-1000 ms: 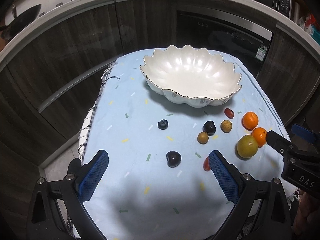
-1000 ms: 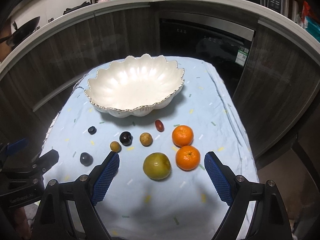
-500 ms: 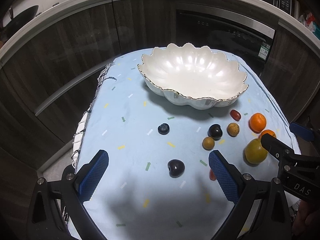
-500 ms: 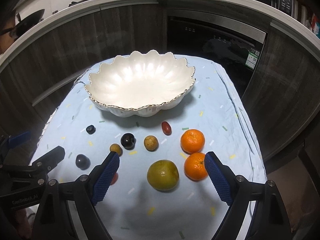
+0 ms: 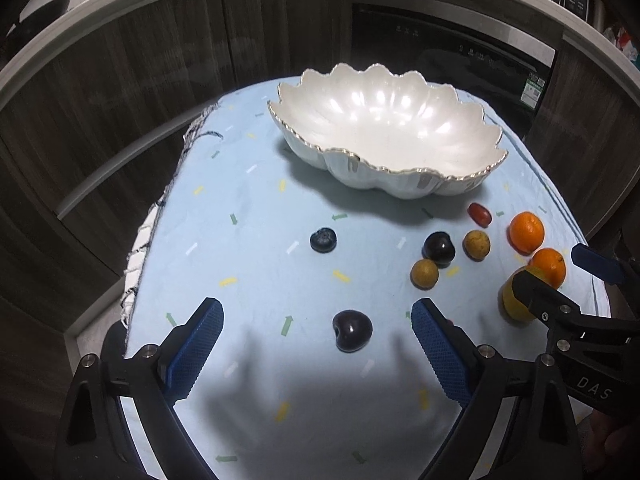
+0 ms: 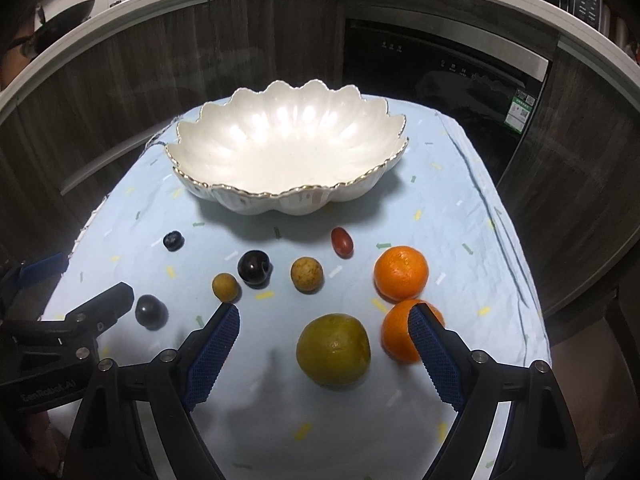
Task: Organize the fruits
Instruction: 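Move the right tool to the green-yellow fruit while the left tool approaches the dark plum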
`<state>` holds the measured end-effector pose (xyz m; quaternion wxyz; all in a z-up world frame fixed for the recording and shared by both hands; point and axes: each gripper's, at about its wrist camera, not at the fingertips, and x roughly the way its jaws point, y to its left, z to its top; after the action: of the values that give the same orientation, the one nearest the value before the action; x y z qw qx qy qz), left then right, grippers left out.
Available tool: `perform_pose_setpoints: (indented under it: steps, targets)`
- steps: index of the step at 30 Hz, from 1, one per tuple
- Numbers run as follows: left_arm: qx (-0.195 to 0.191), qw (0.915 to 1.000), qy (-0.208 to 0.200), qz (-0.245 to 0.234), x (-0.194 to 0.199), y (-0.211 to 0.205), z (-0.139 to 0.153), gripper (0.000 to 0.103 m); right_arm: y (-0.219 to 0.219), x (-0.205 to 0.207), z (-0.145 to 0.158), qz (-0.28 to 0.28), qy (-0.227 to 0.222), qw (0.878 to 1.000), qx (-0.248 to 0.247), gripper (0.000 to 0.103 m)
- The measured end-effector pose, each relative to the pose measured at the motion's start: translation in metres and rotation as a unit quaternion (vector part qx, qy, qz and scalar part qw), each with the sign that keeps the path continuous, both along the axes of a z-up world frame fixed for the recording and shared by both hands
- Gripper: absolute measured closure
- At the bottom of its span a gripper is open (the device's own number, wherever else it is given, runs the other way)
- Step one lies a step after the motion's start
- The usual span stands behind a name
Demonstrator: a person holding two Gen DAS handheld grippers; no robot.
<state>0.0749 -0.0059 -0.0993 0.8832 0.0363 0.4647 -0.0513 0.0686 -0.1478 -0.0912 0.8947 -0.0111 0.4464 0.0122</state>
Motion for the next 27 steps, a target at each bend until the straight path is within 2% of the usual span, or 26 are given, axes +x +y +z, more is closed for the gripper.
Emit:
perform_pose_setpoints:
  steps: [6, 13, 17, 27]
  targets:
    - [0.001, 0.9998, 0.018, -0.009, 0.004, -0.005, -0.012, 0.018, 0.001, 0.003, -0.009, 0.006, 0.015, 1.000, 0.001, 0.022]
    - [0.009, 0.9992, 0.033, -0.022, 0.006, -0.013, -0.023, 0.021, 0.000, 0.009, -0.019, 0.006, 0.031, 1.000, 0.005, 0.024]
    - [0.008, 0.9985, 0.047, -0.026, 0.010, -0.014, -0.030, 0.030, 0.000, 0.013, -0.025, 0.008, 0.042, 0.999, 0.008, 0.029]
    - [-0.004, 0.9973, 0.068, -0.028, 0.015, -0.015, -0.043, 0.039, -0.003, 0.020, -0.039, 0.005, 0.064, 0.998, 0.013, 0.029]
